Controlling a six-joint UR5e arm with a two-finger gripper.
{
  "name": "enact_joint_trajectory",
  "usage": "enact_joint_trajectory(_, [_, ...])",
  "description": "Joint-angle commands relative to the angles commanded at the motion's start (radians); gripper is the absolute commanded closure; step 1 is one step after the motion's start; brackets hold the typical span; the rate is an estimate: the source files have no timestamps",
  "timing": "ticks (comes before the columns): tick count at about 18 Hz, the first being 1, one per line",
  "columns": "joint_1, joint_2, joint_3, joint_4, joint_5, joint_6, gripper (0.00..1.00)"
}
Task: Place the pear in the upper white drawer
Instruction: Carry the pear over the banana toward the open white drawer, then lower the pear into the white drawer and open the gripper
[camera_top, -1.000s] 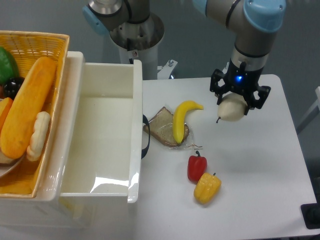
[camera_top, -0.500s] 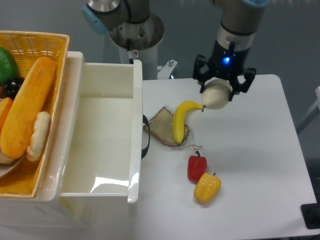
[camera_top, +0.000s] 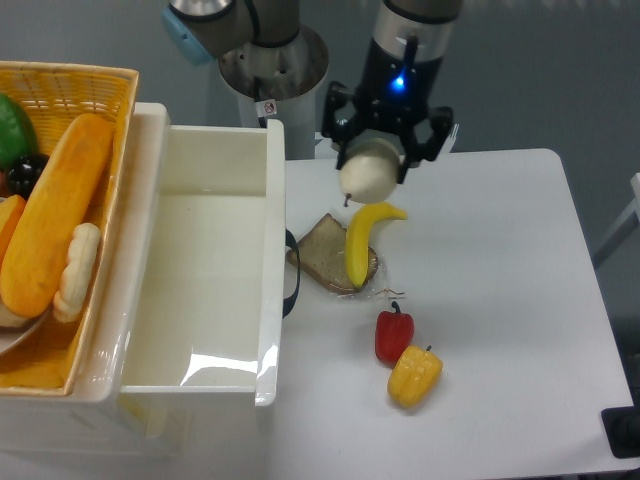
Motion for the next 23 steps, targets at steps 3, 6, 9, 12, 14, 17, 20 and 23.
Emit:
enact_joint_trajectory(3, [-0.043,0.005,-0.003,0.005,-0.009,-0.069,0.63])
enact_joint_trajectory(6, [-0.095,-0.006,-0.011,0.011,-0.008,-0.084,0.63])
enact_joint_trajectory(9, [-0.138,-0.009,-0.025,0.017,-0.008,-0.083,0.63])
enact_joint_trajectory(12, [-0.170,-0.028,-0.025,0.021,-0.008,-0.081,0.62])
enact_joint_trajectory(14, [-0.190,-0.032,-0.026,0.023,-0.008,-0.075,0.63])
enact_joint_trajectory(17, [-0.213,-0.052,-0.025,0.043,-0.008,-0.077,0.62])
enact_joint_trajectory(20, [-0.229,-0.066,-0.025,0.044,-0.008,-0.074,0.61])
enact_joint_trajectory(23, [-0.235,-0.081,-0.025,0.046,-0.008,-0.074,0.59])
